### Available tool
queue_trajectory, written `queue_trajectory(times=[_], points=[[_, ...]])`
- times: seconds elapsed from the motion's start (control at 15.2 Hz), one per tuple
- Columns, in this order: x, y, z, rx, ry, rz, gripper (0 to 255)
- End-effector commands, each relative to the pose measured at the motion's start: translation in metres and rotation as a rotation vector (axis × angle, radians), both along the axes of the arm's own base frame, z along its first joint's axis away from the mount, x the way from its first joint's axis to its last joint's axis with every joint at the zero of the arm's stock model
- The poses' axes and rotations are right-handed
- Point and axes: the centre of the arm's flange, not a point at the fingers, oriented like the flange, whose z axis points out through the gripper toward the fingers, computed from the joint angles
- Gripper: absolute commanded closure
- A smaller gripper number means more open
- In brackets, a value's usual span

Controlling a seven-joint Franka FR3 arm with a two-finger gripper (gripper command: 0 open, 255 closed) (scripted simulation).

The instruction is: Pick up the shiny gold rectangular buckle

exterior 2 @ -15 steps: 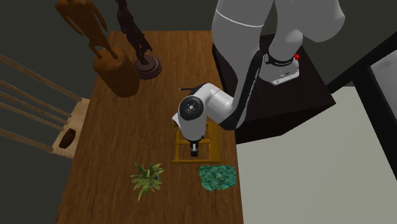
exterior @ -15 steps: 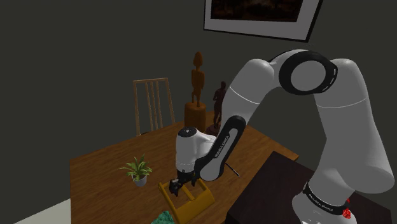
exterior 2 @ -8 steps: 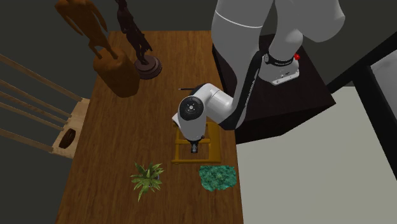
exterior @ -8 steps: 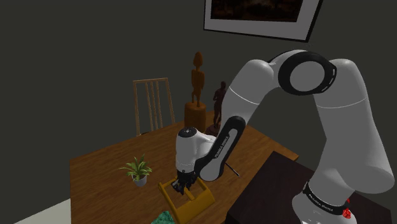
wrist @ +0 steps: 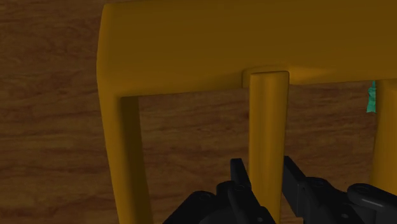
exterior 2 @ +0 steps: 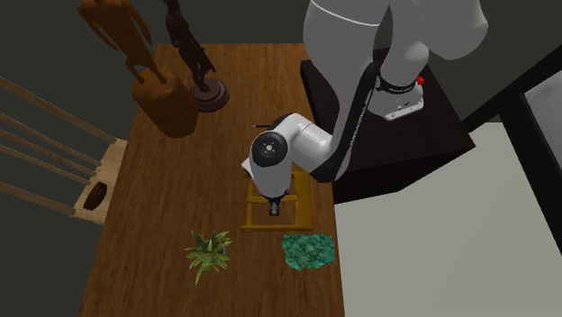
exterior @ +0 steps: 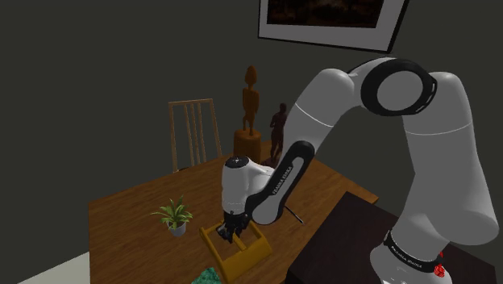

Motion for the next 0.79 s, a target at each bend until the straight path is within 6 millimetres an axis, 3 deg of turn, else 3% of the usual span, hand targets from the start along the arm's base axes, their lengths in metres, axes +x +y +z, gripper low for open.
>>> queue_trajectory(times=[0.0, 0.59, 0.73], points=[[-0.001, 0.0, 0.01, 0.0, 0.0, 0.0, 255], [-0.001, 0.0, 0.058, 0.0, 0.0, 0.0, 255], [-0.001, 0.0, 0.058, 0.0, 0.0, 0.0, 255]])
